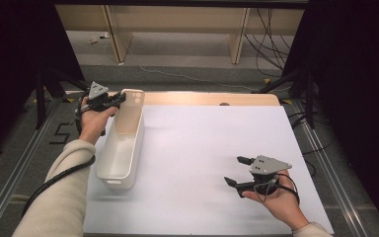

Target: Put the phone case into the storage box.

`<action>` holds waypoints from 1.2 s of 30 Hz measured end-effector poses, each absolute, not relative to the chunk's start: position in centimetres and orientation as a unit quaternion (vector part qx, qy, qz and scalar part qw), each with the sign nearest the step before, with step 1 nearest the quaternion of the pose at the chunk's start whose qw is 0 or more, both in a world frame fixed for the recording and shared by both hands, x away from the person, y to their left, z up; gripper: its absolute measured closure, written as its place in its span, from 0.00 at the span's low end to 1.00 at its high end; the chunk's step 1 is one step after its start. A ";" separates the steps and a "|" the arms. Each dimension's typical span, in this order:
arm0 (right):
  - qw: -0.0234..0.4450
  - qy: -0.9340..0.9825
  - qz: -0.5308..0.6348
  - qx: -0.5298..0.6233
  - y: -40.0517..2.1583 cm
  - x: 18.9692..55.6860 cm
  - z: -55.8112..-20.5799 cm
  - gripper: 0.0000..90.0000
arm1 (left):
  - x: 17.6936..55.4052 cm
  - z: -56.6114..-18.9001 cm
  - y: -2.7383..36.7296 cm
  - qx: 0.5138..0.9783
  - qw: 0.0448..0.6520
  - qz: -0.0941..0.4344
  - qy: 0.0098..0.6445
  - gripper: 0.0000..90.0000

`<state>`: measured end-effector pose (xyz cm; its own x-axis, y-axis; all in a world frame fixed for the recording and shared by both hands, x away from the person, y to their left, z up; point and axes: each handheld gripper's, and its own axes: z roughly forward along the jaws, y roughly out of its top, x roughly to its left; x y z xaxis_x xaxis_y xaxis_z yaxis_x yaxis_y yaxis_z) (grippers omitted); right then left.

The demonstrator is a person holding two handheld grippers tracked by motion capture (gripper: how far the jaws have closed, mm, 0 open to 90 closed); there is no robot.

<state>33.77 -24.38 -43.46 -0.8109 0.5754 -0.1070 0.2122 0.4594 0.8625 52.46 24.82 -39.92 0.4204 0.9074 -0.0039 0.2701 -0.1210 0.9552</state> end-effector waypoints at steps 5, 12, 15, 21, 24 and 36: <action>0.197 0.832 0.462 0.236 -24.3 33.8 -43.5 0.24 | 52.5 -40.1 25.0 0.678 0.501 0.313 0.437 0.89; 0.196 0.832 0.462 0.237 -24.3 33.8 -43.5 0.24 | 52.5 -40.2 25.1 0.679 0.499 0.310 0.440 0.89; 0.196 0.832 0.463 0.236 -24.3 33.8 -43.5 0.24 | 52.4 -40.2 25.1 0.679 0.499 0.309 0.440 0.89; 0.196 0.832 0.463 0.236 -24.3 33.8 -43.5 0.24 | 52.5 -40.4 25.3 0.681 0.491 0.307 0.448 0.87; 0.197 0.832 0.462 0.236 -24.3 33.8 -43.5 0.24 | 52.5 -40.6 25.4 0.685 0.485 0.306 0.450 0.86; 0.195 0.832 0.463 0.236 -24.3 33.7 -43.4 0.24 | 52.8 -40.5 25.1 0.698 0.463 0.313 0.447 0.82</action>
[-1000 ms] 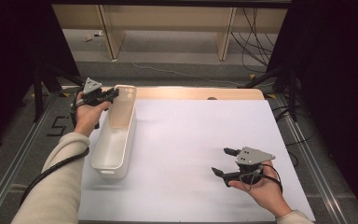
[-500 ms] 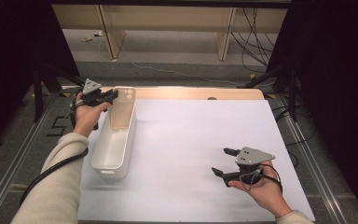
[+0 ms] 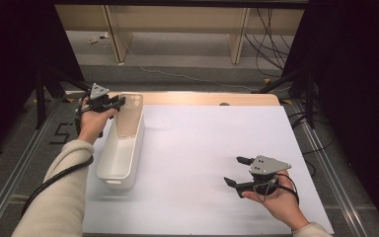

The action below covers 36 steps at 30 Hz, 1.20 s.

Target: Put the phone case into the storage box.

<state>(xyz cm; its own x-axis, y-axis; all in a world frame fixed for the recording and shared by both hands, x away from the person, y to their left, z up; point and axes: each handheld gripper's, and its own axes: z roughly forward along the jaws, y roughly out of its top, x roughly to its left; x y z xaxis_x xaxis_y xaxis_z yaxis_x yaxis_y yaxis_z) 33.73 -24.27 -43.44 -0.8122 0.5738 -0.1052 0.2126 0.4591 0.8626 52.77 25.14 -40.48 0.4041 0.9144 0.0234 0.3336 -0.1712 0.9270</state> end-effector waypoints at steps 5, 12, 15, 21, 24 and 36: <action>0.196 0.831 0.464 0.236 -24.3 33.7 -43.4 0.24 | 52.9 -40.5 25.0 0.703 0.452 0.319 0.447 0.81; 0.195 0.832 0.463 0.236 -24.3 33.7 -43.4 0.24 | 53.2 -40.7 24.7 0.709 0.437 0.326 0.446 0.76; 0.194 0.832 0.464 0.236 -24.3 33.7 -43.4 0.24 | 53.4 -40.8 24.7 0.712 0.431 0.329 0.446 0.74; 0.194 0.832 0.463 0.235 -24.3 33.7 -43.4 0.24 | 53.7 -41.1 24.6 0.717 0.424 0.333 0.441 0.70; 0.194 0.832 0.463 0.236 -24.4 33.7 -43.4 0.24 | 53.8 -41.2 24.5 0.719 0.421 0.333 0.442 0.68; 0.194 0.832 0.463 0.236 -24.4 33.7 -43.4 0.24 | 54.1 -41.6 24.0 0.725 0.411 0.337 0.439 0.56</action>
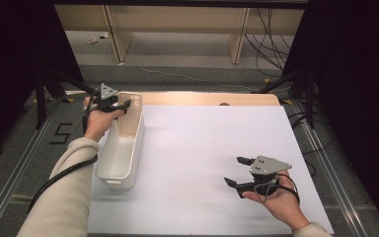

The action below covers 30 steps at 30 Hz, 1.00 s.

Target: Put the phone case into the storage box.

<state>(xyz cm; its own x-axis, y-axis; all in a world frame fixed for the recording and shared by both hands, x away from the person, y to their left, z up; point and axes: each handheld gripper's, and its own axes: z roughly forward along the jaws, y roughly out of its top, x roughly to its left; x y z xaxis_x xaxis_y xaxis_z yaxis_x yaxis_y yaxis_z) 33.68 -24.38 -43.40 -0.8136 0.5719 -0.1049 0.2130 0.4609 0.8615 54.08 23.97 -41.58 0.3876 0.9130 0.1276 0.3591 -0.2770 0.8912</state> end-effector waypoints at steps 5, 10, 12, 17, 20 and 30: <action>0.194 0.833 0.462 0.235 -24.4 33.7 -43.4 0.24 | 54.1 -41.7 24.0 0.721 0.404 0.335 0.453 0.49; 0.194 0.832 0.463 0.236 -24.4 33.6 -43.4 0.24 | 54.0 -41.8 24.0 0.720 0.405 0.328 0.459 0.43; 0.194 0.833 0.463 0.235 -24.4 33.7 -43.4 0.24 | 54.0 -41.8 24.0 0.718 0.406 0.326 0.461 0.41; 0.194 0.832 0.463 0.235 -24.4 33.6 -43.4 0.24 | 54.0 -41.8 24.1 0.718 0.405 0.324 0.464 0.39; 0.194 0.832 0.463 0.235 -24.4 33.6 -43.4 0.24 | 53.9 -41.8 24.1 0.718 0.406 0.323 0.464 0.37; 0.194 0.832 0.463 0.234 -24.3 33.6 -43.3 0.24 | 53.7 -40.9 24.2 0.713 0.411 0.331 0.461 0.35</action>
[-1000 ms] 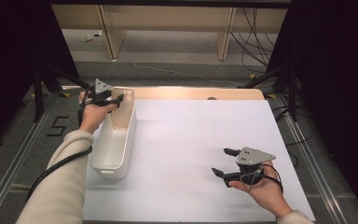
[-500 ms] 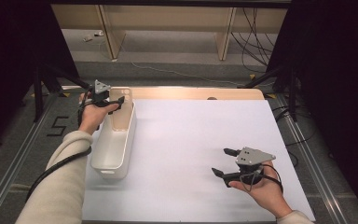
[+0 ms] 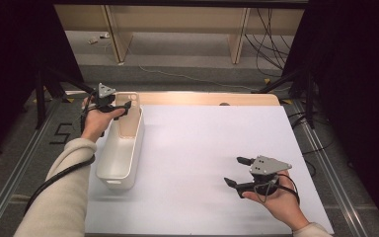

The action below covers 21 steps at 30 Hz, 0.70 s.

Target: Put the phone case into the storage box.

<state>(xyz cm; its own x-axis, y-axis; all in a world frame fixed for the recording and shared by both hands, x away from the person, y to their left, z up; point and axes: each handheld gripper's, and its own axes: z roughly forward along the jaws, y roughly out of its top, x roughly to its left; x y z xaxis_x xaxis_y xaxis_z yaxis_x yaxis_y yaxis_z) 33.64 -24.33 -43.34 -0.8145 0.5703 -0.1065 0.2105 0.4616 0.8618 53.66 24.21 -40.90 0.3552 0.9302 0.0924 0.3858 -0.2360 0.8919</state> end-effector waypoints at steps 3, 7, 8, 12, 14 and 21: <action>0.195 0.832 0.463 0.234 -24.3 33.6 -43.4 0.24 | 53.6 -40.8 24.3 0.711 0.415 0.330 0.461 0.40; 0.193 0.833 0.462 0.234 -24.3 33.6 -43.4 0.24 | 53.6 -41.0 24.4 0.713 0.420 0.326 0.458 0.48; 0.193 0.833 0.463 0.233 -24.3 33.6 -43.4 0.24 | 53.6 -41.1 24.3 0.714 0.418 0.325 0.457 0.49; 0.193 0.833 0.463 0.234 -24.3 33.7 -43.4 0.24 | 53.7 -41.2 24.1 0.716 0.417 0.324 0.457 0.50; 0.192 0.833 0.463 0.235 -24.3 33.7 -43.4 0.24 | 53.6 -41.3 24.2 0.716 0.417 0.324 0.458 0.50; 0.192 0.833 0.464 0.234 -24.3 33.7 -43.4 0.24 | 53.3 -40.9 24.4 0.713 0.418 0.323 0.461 0.43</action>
<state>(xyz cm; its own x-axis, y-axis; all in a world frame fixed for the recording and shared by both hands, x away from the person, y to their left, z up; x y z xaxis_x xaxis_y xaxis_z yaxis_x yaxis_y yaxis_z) 33.66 -24.26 -43.41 -0.8163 0.5685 -0.1022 0.2125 0.4602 0.8620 53.28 24.43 -40.93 0.3666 0.9273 0.0759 0.3869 -0.2262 0.8939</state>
